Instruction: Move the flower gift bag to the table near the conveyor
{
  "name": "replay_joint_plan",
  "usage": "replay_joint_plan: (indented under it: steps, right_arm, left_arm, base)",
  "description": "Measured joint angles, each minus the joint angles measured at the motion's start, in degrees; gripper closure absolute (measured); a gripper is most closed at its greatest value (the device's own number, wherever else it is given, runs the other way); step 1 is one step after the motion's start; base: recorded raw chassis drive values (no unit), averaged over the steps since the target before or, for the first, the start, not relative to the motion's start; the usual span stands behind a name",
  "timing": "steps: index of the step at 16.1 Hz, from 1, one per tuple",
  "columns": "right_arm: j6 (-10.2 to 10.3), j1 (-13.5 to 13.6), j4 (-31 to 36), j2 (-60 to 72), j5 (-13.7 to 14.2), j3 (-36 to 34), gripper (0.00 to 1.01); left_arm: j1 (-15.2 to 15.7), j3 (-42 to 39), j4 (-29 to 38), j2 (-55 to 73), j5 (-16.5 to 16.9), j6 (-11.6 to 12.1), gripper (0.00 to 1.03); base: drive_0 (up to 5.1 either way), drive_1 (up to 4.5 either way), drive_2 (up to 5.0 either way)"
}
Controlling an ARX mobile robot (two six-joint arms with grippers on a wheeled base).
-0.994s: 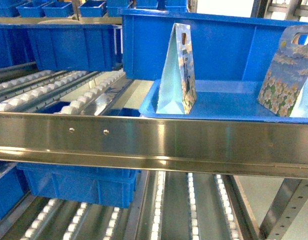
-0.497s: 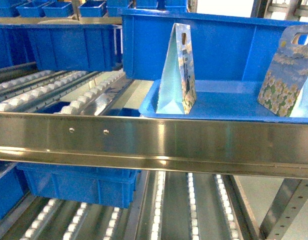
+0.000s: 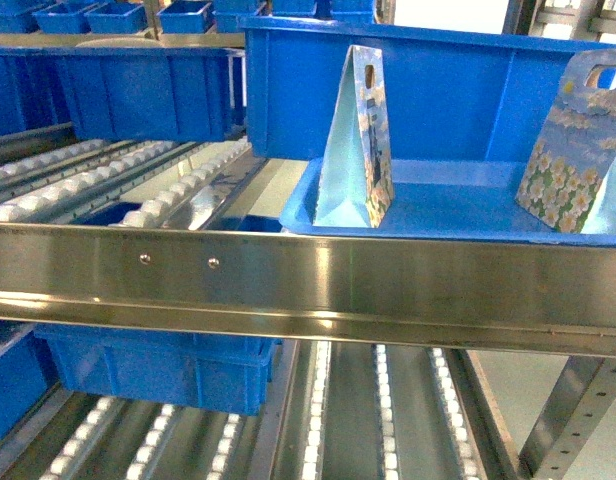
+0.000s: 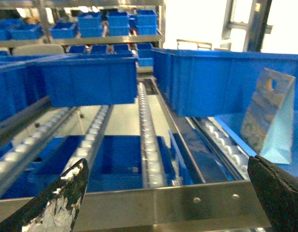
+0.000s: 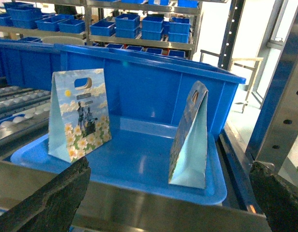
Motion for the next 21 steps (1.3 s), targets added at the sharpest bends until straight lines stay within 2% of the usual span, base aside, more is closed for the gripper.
replay_joint_plan:
  steps: [2, 3, 4, 8, 13, 14, 16, 19, 20, 21]
  right_arm:
    - [-0.7, -1.7, 1.6, 7.9, -2.5, 4.4, 0.03]
    - [-1.1, -3.0, 2.2, 12.7, -4.2, 8.1, 0.03]
    - [-1.2, -3.2, 1.9, 15.0, -5.2, 10.7, 0.03]
    - [-1.6, -3.7, 0.7, 19.7, -6.1, 16.8, 0.03]
    - [-1.5, -3.7, 0.3, 19.7, -6.2, 16.6, 0.03]
    - [-1.5, -3.8, 1.2, 20.2, -7.0, 16.7, 0.03]
    - [-1.5, -4.0, 0.0, 23.4, -7.6, 19.8, 0.03]
    - [-1.8, -2.9, 0.7, 29.4, -7.6, 26.4, 0.03]
    - [-2.2, -3.2, 1.2, 31.8, -7.7, 27.4, 0.03]
    - [-2.7, -4.9, 2.3, 34.3, -8.5, 28.6, 0.03]
  left_arm:
    - [-4.0, 2.2, 0.9, 4.7, 0.2, -0.3, 0.05]
    - [-7.2, 3.9, 2.2, 7.6, -0.7, -0.3, 0.05]
    - [-8.9, 5.1, 2.0, 9.3, -1.2, -0.4, 0.05]
    - [-10.1, 6.2, 2.4, 11.0, -3.0, -0.7, 0.05]
    - [-10.0, 6.2, 2.4, 10.9, -3.1, -0.8, 0.05]
    - [-10.0, 6.2, 2.4, 10.9, -3.1, -0.8, 0.05]
    - [-10.0, 6.2, 2.4, 10.9, -3.1, -0.8, 0.05]
    - [-10.0, 6.2, 2.4, 10.8, -3.1, -0.8, 0.05]
    - [-10.0, 6.2, 2.4, 10.8, -3.1, -0.8, 0.05]
    - [-10.0, 6.2, 2.4, 10.8, -3.1, -0.8, 0.05]
  base:
    - [0.0, 0.0, 0.0]
    - [0.0, 0.0, 0.0]
    - [0.0, 0.0, 0.0]
    - [0.0, 0.0, 0.0]
    - [0.0, 0.0, 0.0]
    - [0.0, 0.0, 0.0]
    - [0.0, 0.0, 0.0]
    - [0.0, 0.0, 0.0]
    - [0.0, 0.0, 0.0]
    - [0.0, 0.0, 0.0]
